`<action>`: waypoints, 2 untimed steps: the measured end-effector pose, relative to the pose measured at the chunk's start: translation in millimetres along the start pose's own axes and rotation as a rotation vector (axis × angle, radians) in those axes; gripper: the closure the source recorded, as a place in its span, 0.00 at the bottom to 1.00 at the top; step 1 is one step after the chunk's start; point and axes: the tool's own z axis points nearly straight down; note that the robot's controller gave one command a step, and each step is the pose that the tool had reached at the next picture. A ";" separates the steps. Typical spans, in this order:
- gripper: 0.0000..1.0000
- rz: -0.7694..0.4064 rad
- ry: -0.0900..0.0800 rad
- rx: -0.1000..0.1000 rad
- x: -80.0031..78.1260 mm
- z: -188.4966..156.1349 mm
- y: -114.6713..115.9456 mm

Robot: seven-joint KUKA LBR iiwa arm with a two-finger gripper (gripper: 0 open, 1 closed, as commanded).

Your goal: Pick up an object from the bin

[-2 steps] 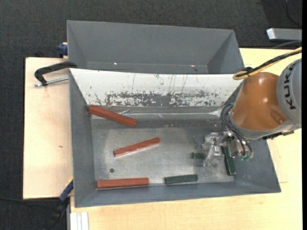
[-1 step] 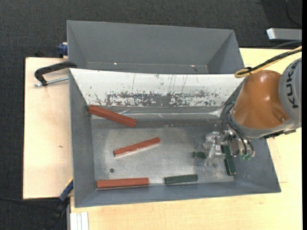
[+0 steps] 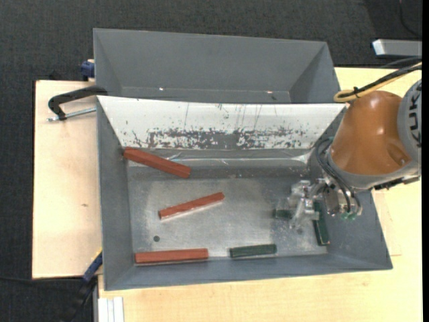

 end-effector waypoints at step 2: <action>1.00 0.000 -0.008 0.001 -2.1 -34.5 -0.2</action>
Offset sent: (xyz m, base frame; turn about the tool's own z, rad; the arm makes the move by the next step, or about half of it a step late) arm 0.0001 0.0000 0.0102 0.0000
